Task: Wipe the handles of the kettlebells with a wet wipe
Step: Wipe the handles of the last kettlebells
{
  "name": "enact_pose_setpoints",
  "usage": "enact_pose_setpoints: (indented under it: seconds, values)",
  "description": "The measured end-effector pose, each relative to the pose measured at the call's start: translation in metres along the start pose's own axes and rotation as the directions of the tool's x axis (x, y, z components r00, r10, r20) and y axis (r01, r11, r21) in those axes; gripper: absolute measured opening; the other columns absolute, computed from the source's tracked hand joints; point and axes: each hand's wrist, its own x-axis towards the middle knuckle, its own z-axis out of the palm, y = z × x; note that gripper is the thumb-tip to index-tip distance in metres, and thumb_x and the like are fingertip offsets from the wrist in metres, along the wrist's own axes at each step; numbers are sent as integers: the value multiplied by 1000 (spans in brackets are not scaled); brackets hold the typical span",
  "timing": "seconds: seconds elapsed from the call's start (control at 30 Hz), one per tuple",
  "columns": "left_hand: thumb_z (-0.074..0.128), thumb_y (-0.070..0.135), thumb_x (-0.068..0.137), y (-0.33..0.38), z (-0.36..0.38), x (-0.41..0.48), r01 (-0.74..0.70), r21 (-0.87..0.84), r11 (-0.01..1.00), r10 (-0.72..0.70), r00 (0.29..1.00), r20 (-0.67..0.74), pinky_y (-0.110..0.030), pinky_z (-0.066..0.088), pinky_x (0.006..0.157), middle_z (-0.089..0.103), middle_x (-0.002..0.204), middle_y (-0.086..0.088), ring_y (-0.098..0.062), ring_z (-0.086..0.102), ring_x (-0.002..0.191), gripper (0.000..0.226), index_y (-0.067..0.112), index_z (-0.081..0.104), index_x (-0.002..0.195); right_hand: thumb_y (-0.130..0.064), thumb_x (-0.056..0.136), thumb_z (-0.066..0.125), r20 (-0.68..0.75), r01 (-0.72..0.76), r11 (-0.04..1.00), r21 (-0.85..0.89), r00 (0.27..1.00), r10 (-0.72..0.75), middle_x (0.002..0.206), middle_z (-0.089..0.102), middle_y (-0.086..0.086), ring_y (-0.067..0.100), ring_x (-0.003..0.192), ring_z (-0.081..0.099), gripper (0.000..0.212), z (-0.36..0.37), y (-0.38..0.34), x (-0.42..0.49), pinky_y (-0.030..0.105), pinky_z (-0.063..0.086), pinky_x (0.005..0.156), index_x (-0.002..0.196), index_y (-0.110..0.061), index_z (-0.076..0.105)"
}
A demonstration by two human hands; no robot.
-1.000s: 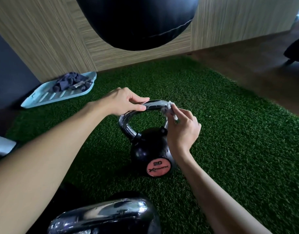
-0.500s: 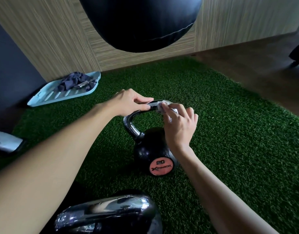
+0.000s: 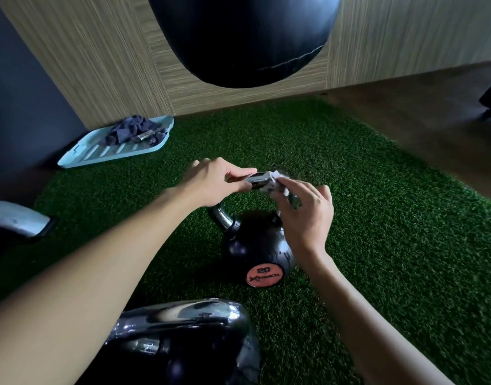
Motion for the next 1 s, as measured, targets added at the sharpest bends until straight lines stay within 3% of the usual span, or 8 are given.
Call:
enact_pose_setpoints:
  seconds: [0.17, 0.27, 0.37, 0.43, 0.53, 0.6, 0.87, 1.0]
  values:
    - [60, 63, 91, 13, 3, -39, 6, 131, 991, 5, 997, -83, -37, 34, 101, 72, 125, 5, -17, 62, 96, 45, 57, 52, 135, -28, 81, 83, 100, -159, 979, 129, 984, 147, 82, 70, -23, 17, 83, 56, 13, -35, -13, -16, 14, 34, 67, 90, -32, 75]
    - [59, 61, 94, 25, 3, -55, 43, 196, 980, -18, 992, -128, -34, 37, 96, 72, 126, 3, -18, 66, 99, 42, 55, 54, 135, -28, 79, 86, 183, -176, 972, 154, 972, 147, 78, 64, -37, 14, 79, 57, 16, -51, -27, -19, 30, 45, 72, 85, -37, 74]
    - [62, 60, 93, 37, 1, -70, 104, -120, 987, -124, 976, -177, -19, 48, 60, 76, 98, 22, -1, 54, 52, 29, 47, 72, 117, -28, 77, 87, 200, -149, 970, 190, 974, 110, 87, 67, -26, -4, 81, 60, 14, -65, -35, -16, 29, 51, 74, 87, -33, 78]
    - [63, 65, 88, 39, 0, -78, 189, -487, 853, -252, 965, -67, -20, 39, 59, 72, 78, 28, -4, 55, 57, 35, 39, 78, 106, -26, 78, 87, 235, -164, 962, 219, 966, 111, 80, 66, -22, -10, 67, 57, 13, -75, -43, -10, 11, 40, 59, 89, -29, 80]
    - [64, 62, 85, 35, -2, -90, 302, -756, 581, -189, 953, 236, -28, 32, 66, 77, 107, 11, -9, 53, 72, 45, 27, 77, 111, -20, 78, 87, 308, -187, 938, 292, 947, 93, 70, 64, -25, -14, 56, 55, 16, -81, -55, -3, 5, 38, 52, 92, -23, 81]
    - [73, 53, 78, 31, 0, -94, 304, -804, 510, -148, 952, 266, -27, 33, 62, 76, 115, 2, -8, 50, 71, 46, 24, 76, 114, -20, 77, 87, 342, -179, 930, 322, 938, 62, 78, 70, -23, -14, 59, 59, 19, -82, -63, -1, 4, 42, 54, 94, -23, 81]
    - [83, 27, 63, 24, 12, -95, 300, -918, 258, -203, 946, 252, -16, 34, 49, 69, 82, 1, -3, 46, 59, 35, 17, 78, 97, -19, 74, 89, 452, -159, 925, 346, 892, -16, 80, 71, -25, -11, 71, 68, 21, -77, -74, 7, 7, 52, 66, 91, -29, 79]
    - [83, 21, 70, 17, 14, -97, 303, -899, 315, -294, 932, 211, -20, 34, 54, 67, 81, 2, -6, 44, 63, 24, 21, 79, 94, -20, 75, 89, 518, 7, 982, 191, 849, -106, 103, 75, -14, -12, 85, 65, 35, -77, -56, 21, 10, 50, 81, 107, -27, 79]
